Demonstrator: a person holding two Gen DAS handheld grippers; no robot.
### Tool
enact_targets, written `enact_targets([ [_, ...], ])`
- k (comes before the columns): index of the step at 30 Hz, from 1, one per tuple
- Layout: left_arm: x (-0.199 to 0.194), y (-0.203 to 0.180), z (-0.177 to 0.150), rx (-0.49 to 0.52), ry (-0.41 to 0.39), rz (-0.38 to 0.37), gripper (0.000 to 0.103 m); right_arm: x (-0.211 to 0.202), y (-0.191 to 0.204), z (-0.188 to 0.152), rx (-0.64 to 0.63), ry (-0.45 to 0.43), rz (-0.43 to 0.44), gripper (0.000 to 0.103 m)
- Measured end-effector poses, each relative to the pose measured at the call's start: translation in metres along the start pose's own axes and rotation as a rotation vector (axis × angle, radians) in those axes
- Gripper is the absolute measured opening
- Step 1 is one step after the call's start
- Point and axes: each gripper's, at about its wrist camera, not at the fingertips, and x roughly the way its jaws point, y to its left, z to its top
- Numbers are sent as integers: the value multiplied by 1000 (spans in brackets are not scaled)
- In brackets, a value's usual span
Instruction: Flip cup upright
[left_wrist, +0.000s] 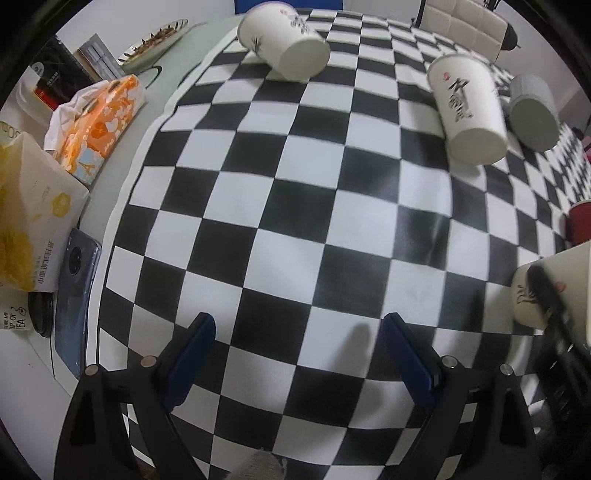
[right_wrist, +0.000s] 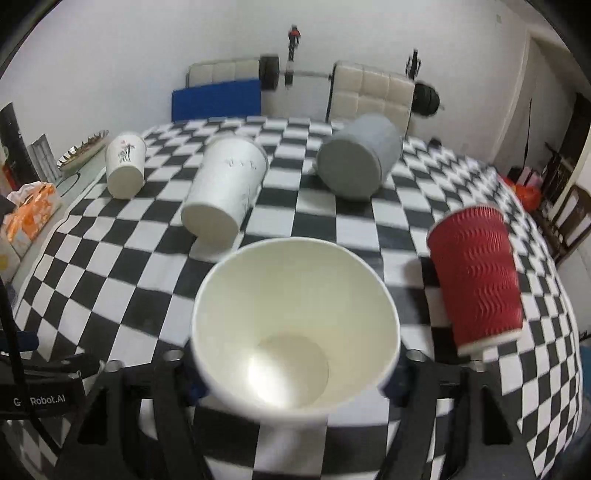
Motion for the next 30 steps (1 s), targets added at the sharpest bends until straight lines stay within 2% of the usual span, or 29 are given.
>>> enact_targets([
  [5, -27, -1, -5, 20, -87, 5, 92, -19, -5, -14, 23, 53, -7, 89],
  [7, -41, -5, -12, 38, -130, 1, 99, -30, -8, -24, 25, 81, -16, 89],
  [14, -86, -37, -34, 94, -192, -26, 100, -76, -32, -39, 104, 147, -67, 89],
  [19, -134, -54, -55, 126, -243, -52, 101, -124, -46, -33, 117, 141, -93, 89],
  [30, -253, -51, -91, 149, -373, -92, 100, -264, -62, -12, 132, 56, -70, 89],
])
